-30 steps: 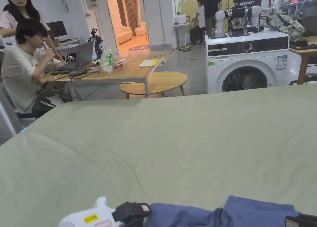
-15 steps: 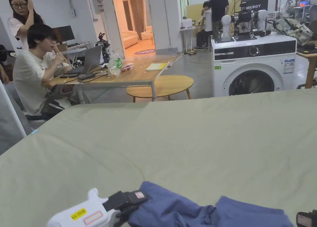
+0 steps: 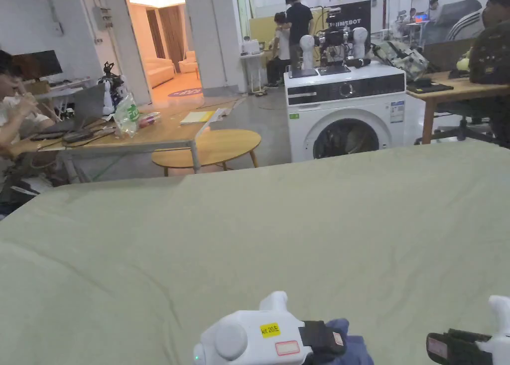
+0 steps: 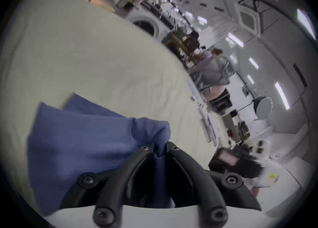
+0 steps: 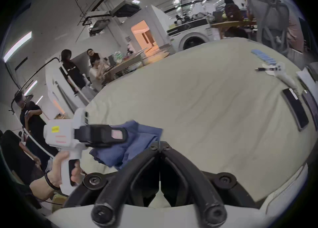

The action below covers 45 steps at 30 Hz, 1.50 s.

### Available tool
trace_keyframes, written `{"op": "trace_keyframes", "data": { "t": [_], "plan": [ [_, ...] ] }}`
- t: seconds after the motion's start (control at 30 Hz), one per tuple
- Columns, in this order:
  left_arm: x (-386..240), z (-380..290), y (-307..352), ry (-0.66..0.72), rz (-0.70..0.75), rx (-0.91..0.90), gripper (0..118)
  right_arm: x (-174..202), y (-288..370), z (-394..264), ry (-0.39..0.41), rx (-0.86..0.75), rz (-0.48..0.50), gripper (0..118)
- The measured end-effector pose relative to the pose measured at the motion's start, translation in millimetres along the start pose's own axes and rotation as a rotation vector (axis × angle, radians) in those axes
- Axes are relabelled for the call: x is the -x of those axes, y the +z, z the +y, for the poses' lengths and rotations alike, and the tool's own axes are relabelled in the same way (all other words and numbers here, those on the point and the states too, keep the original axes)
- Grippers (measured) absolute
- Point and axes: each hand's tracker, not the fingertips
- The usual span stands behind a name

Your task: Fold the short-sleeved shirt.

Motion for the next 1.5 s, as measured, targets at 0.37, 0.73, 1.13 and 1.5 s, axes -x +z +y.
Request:
{"op": "trace_keyframes", "data": {
  "t": [0.37, 0.73, 1.13, 1.5],
  "plan": [
    [-19, 6, 49, -0.101, -0.063, -0.051, 1, -44, 5, 0, -0.120, -0.033, 0.027, 0],
    [-10, -9, -5, -0.089, 0.042, 0.130, 0, 6, -16, -10, 0.070, 0.072, -0.009, 0],
    [54, 21, 153, -0.008, 0.229, -0.139, 48, 65, -164, -7, 0.203, 0.563, -0.043, 0],
    [110, 1, 65, 0.308, -0.072, -0.015, 48, 65, -165, -7, 0.195, 0.538, -0.038, 0]
  ]
}}
